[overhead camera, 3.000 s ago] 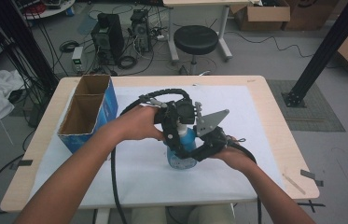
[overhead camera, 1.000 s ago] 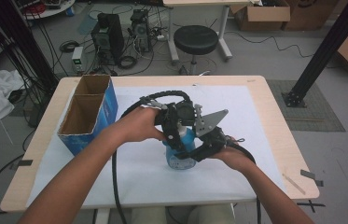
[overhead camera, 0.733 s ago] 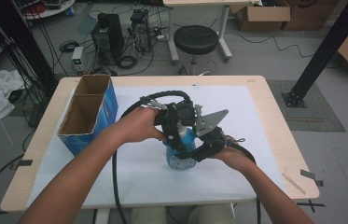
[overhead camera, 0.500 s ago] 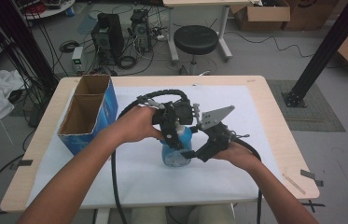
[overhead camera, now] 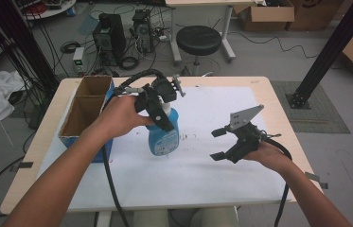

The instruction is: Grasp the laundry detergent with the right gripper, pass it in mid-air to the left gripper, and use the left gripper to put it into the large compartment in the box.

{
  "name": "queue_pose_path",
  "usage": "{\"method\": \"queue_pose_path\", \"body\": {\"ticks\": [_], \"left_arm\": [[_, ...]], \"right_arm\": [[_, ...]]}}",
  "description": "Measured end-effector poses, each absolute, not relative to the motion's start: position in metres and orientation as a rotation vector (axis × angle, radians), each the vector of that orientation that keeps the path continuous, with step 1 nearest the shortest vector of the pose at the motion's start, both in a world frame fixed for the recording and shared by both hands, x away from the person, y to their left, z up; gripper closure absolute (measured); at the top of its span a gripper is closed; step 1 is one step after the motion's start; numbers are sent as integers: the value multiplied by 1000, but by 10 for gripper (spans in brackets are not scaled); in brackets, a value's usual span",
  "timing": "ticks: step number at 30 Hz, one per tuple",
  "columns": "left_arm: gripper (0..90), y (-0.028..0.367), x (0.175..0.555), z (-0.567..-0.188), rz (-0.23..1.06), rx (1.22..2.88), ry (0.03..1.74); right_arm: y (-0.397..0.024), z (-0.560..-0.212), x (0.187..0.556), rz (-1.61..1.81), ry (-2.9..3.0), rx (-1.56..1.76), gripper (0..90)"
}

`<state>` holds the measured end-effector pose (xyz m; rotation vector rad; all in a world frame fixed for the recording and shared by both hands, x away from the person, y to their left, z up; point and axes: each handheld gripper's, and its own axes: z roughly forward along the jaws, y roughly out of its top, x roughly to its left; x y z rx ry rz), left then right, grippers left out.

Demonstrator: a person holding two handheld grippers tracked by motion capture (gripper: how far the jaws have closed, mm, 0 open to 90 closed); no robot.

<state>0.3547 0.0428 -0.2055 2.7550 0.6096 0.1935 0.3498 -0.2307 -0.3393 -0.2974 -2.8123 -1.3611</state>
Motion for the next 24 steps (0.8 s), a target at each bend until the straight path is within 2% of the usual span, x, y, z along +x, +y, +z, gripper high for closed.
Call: {"method": "queue_pose_path", "body": {"ticks": [8, 24], "left_arm": [[381, 53, 359, -190, 225, 2727, 768], [381, 89, 371, -158, 341, 2543, 1169]], "right_arm": [[-250, -329, 348, -1245, -2902, -321, 154], [-281, -318, 349, -1041, -3029, -406, 161]]}}
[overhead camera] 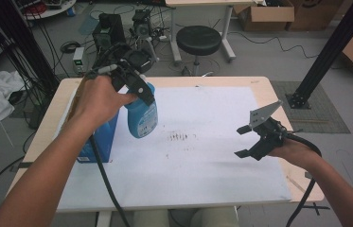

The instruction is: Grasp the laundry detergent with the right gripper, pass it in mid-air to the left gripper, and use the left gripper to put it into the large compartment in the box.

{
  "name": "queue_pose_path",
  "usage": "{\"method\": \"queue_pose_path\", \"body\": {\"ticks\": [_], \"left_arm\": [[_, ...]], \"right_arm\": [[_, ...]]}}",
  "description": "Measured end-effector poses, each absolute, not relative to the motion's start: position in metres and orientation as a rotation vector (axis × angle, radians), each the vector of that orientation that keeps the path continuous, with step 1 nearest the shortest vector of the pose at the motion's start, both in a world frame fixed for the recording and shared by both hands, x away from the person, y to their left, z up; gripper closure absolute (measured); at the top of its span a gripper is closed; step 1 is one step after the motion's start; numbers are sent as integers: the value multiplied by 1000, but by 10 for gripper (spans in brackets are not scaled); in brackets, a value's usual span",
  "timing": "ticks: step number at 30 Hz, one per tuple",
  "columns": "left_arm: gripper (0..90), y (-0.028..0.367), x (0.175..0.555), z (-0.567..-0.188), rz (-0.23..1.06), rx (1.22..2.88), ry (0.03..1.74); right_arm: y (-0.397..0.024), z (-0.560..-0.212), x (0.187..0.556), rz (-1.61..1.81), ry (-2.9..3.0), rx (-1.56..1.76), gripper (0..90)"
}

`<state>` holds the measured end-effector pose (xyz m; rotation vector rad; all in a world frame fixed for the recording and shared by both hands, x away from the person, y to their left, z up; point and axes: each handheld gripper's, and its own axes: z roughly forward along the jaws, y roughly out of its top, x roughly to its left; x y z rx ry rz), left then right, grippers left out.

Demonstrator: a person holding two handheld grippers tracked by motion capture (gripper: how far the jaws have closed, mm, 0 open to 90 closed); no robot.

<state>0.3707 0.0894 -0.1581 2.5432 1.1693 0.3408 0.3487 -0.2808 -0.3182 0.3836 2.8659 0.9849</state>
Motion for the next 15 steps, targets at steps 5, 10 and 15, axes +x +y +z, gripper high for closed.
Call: {"method": "queue_pose_path", "body": {"ticks": [5, 10, 15], "left_arm": [[382, 106, 375, -145, 373, 2469, 1275], [381, 118, 380, -133, 401, 2414, 1352], [382, 129, 384, -122, 415, 2357, 1428]], "right_arm": [[-287, -316, 350, 892, 2887, 398, 161], [-292, -312, 350, 839, 2906, 396, 161], [-294, -308, 349, 810, 2914, 396, 161]]}}
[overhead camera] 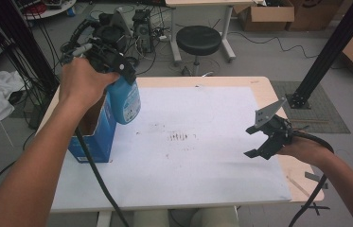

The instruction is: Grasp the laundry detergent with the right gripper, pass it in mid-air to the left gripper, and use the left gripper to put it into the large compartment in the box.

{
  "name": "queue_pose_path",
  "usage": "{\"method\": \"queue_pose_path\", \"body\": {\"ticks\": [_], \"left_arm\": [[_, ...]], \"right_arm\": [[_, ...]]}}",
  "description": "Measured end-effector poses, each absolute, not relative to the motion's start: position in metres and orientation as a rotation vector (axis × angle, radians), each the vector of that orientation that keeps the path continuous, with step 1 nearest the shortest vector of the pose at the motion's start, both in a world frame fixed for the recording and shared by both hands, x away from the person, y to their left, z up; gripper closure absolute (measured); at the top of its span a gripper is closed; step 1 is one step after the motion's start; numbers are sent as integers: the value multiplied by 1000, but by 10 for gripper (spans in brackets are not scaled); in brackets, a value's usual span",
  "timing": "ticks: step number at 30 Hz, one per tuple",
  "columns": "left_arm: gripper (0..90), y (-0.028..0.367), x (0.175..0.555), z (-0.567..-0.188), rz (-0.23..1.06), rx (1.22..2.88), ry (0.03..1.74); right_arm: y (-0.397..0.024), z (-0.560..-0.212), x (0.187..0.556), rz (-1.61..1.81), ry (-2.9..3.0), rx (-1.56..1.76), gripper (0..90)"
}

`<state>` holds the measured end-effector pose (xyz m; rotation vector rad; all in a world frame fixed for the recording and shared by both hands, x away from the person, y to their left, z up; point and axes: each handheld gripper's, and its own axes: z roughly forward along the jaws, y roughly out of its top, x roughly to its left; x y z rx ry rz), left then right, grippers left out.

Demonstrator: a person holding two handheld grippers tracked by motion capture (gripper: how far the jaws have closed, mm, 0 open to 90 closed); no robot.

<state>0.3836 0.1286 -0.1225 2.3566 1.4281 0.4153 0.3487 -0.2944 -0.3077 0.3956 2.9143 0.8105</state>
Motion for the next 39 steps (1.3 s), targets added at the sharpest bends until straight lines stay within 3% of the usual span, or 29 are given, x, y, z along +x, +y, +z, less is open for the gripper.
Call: {"method": "queue_pose_path", "body": {"ticks": [20, 39], "left_arm": [[382, 179, 382, -87, 484, 2186, 1671], [382, 218, 379, -105, 506, 2114, 1801]], "right_arm": [[-307, -307, 348, 754, 2938, 409, 166], [-309, -311, 345, 757, 2928, 423, 166]]}}
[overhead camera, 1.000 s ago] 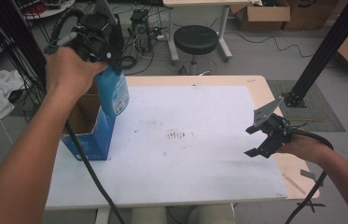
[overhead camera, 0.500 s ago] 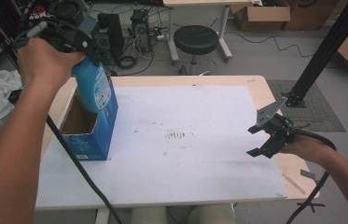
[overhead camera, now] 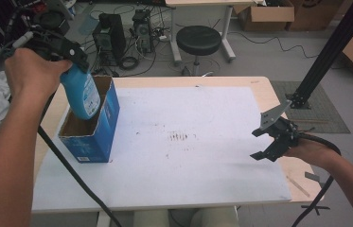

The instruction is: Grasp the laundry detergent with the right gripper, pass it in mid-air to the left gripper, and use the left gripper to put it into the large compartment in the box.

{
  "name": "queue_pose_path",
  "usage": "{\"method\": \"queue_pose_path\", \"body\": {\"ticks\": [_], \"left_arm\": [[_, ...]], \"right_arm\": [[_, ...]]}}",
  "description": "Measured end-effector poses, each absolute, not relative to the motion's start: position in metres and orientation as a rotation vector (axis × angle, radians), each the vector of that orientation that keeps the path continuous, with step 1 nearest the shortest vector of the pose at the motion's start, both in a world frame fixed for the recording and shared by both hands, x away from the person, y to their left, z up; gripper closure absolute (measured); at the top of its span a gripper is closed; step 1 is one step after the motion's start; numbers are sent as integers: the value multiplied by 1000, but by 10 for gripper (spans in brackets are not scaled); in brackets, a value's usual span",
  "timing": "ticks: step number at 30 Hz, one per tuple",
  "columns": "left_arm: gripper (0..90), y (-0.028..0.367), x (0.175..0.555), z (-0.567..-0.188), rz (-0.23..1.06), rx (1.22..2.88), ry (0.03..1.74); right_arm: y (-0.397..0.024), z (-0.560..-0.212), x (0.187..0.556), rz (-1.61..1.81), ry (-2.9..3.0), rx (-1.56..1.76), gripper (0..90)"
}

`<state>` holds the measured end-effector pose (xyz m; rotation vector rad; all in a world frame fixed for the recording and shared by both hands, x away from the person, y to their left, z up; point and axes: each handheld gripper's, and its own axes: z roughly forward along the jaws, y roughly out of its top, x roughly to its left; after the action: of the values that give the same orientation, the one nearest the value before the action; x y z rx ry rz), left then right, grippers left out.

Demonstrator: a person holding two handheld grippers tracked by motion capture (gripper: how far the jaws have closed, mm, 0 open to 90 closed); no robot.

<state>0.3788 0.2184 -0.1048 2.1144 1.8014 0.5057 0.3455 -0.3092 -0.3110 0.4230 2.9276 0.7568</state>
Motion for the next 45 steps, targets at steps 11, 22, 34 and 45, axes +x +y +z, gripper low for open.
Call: {"method": "queue_pose_path", "body": {"ticks": [11, 22, 34, 45], "left_arm": [[382, 233, 383, -134, 487, 2104, 1878], [382, 244, 387, -167, 448, 2081, 1931], [382, 245, 392, -205, 440, 2080, 1943], [382, 245, 398, -239, 419, 2095, 1945]], "right_arm": [[-311, -314, 344, 753, 2921, 431, 165], [-311, -318, 344, 746, 2923, 442, 167], [-310, -324, 344, 734, 2934, 448, 167], [-312, -330, 343, 727, 2937, 464, 168]]}}
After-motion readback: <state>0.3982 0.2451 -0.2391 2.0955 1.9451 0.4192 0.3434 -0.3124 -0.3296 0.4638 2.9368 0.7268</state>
